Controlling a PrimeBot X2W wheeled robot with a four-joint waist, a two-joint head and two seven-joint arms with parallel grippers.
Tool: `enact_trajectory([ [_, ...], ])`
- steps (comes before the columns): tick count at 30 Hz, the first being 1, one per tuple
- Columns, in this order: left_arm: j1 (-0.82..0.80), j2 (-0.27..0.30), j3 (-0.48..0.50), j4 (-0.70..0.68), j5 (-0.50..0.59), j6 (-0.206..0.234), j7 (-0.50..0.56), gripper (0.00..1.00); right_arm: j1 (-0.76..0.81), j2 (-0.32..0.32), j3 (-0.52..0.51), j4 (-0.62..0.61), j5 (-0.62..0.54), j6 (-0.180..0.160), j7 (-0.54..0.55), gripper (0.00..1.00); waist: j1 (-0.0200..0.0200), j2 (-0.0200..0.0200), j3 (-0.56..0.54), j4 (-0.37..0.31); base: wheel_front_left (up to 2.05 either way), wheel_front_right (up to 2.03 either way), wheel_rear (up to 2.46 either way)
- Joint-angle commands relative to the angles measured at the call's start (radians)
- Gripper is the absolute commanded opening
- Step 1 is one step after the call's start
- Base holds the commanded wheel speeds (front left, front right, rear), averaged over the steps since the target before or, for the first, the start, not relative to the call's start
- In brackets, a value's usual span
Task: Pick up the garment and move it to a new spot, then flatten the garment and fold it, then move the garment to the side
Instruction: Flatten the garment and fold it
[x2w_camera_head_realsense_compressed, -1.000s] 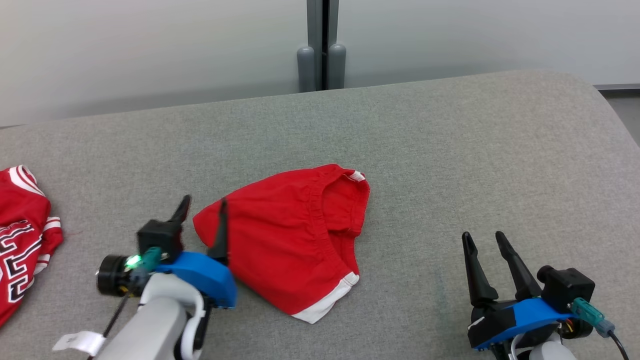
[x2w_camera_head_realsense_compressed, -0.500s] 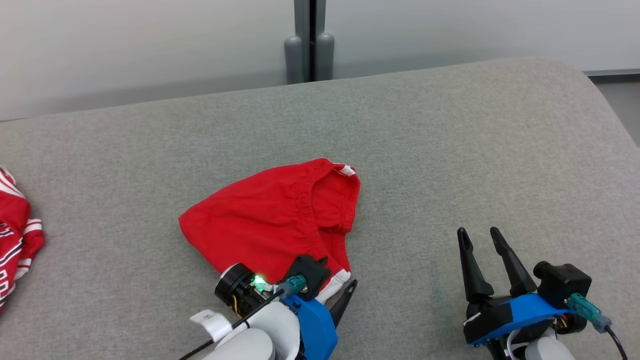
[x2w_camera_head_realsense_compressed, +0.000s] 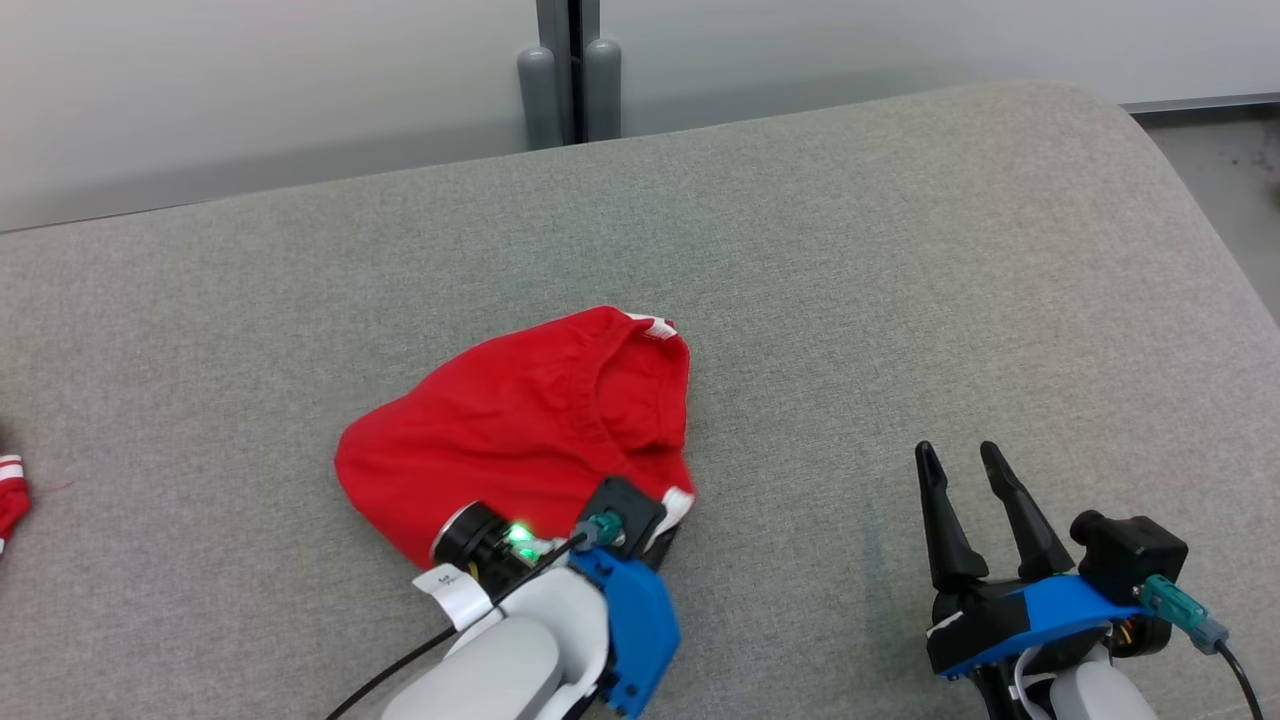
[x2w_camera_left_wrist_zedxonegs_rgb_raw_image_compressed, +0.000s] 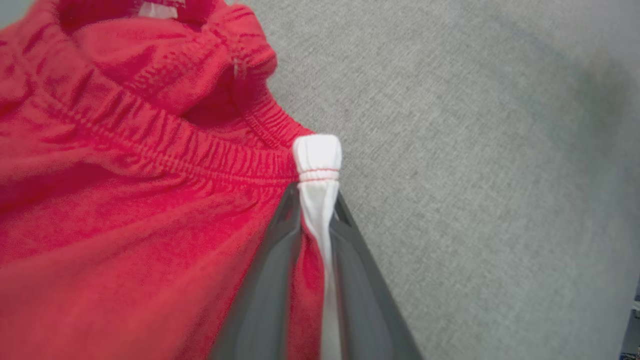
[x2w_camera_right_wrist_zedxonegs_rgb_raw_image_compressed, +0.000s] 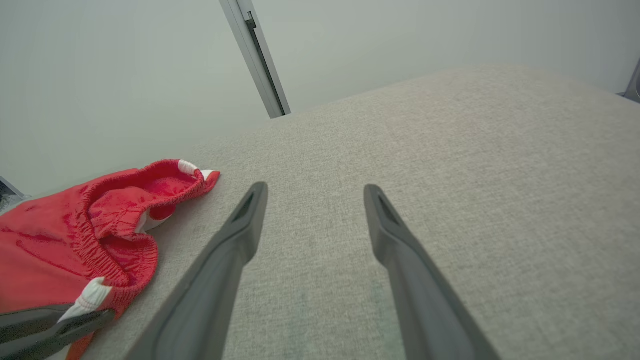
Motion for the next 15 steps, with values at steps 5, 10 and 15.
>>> enact_trajectory([
  [5, -0.085, -0.095, 0.069, -0.064, -0.059, -0.062, -0.165, 0.00, -0.001, -0.005, -0.008, -0.002, 0.001, 0.000, -0.006, 1.00, 0.0000, 0.0000, -0.004, 0.000, 0.00, 0.00, 0.00],
  [10, -0.164, -0.154, 0.147, -0.154, -0.155, -0.111, -0.320, 0.00, 0.001, -0.004, 0.000, 0.003, -0.005, 0.000, -0.006, 1.00, 0.0000, 0.0000, -0.020, 0.000, 0.00, 0.00, 0.00],
  [15, -0.238, -0.169, 0.215, -0.255, -0.249, -0.113, -0.463, 0.00, 0.014, -0.005, 0.007, 0.009, -0.006, 0.000, -0.006, 1.00, 0.0000, 0.0000, -0.038, -0.001, 0.00, 0.00, 0.00],
])
